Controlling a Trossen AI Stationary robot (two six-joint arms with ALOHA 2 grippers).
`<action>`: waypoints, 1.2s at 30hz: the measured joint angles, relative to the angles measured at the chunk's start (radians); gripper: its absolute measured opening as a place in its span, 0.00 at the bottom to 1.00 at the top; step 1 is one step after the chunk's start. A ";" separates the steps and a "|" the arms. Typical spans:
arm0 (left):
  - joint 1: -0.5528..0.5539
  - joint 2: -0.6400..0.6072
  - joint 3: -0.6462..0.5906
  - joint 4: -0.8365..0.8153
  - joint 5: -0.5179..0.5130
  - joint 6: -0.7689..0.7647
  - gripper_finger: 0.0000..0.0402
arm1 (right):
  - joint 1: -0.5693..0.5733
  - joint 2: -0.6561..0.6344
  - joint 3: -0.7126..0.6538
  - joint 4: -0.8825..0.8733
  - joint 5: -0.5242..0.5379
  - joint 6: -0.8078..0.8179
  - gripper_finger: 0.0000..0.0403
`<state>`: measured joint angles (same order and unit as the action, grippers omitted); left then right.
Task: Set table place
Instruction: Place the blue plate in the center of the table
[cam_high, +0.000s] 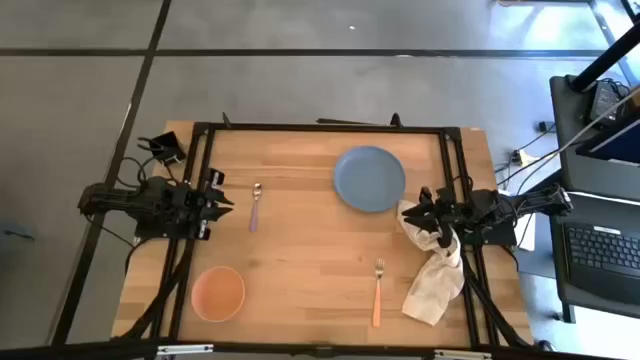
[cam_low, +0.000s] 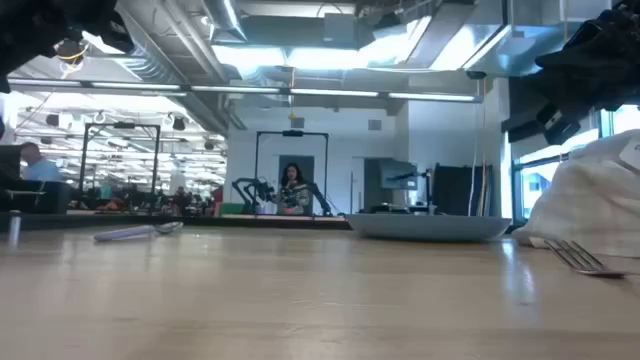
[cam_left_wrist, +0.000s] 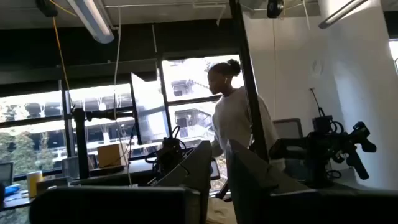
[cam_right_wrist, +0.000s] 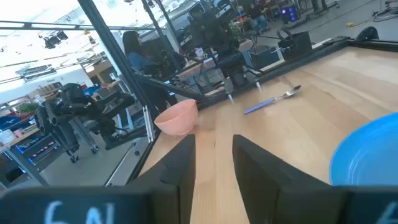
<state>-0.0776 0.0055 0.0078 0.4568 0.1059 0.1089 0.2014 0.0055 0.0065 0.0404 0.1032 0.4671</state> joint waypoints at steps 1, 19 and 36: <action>0.000 0.000 0.000 0.000 0.000 0.000 0.10 | 0.000 0.000 0.000 0.000 0.000 0.000 0.27; 0.000 0.000 0.000 0.000 0.000 0.000 0.05 | 0.000 0.000 0.000 0.000 0.000 0.000 0.27; 0.000 0.000 0.000 0.000 0.000 0.000 0.00 | 0.000 0.000 0.000 0.000 0.000 -0.001 0.27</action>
<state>-0.0777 0.0055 0.0078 0.4568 0.1059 0.1089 0.2016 0.0053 0.0065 0.0402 0.1032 0.4660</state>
